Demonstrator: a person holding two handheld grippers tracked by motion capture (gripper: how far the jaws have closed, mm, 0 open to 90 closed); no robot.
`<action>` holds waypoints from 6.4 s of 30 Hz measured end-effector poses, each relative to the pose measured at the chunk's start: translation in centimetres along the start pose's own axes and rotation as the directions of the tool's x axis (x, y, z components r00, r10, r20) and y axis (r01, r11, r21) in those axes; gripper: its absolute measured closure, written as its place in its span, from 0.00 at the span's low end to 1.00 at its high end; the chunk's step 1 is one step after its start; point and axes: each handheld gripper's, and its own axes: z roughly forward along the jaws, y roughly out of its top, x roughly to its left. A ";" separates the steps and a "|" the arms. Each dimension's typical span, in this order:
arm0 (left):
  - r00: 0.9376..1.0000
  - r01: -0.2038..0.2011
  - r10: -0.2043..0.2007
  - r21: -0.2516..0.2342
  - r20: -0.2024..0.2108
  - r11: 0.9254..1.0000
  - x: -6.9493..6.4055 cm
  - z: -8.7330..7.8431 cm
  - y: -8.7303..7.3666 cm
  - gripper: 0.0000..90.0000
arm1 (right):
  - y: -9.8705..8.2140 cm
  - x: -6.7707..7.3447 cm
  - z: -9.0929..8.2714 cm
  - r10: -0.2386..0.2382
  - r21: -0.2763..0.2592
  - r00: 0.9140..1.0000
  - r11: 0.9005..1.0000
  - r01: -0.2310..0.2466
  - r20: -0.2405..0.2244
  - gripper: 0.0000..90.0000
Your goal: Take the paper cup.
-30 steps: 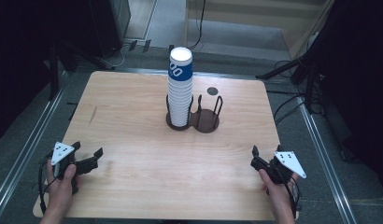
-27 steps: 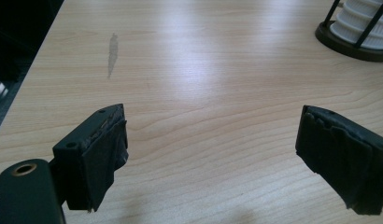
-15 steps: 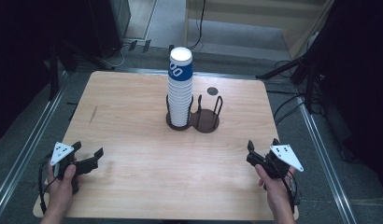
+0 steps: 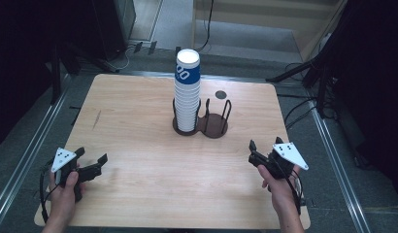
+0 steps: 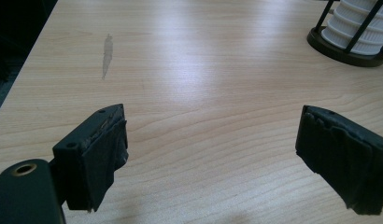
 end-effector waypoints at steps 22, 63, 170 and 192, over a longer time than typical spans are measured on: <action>1.000 -0.001 0.001 -0.001 0.005 1.000 0.0 0.0 0.0 0.11 | 2.9 3.9 1.7 -0.009 -0.022 0.997 1.000 0.008 -0.076 0.15; 1.000 -0.003 0.003 0.001 0.011 1.000 0.1 0.0 0.0 0.11 | 6.9 8.8 4.6 -0.015 -0.052 0.990 0.999 0.008 -0.137 0.15; 1.000 0.003 -0.003 0.006 0.008 1.000 0.1 0.1 0.1 0.11 | 15.5 18.3 13.6 0.017 -0.064 0.965 0.997 -0.035 -0.261 0.19; 1.000 -0.001 0.001 0.005 0.006 1.000 0.0 0.2 0.1 0.11 | 18.5 18.3 11.8 -0.003 -0.133 0.968 0.991 -0.031 -0.253 0.20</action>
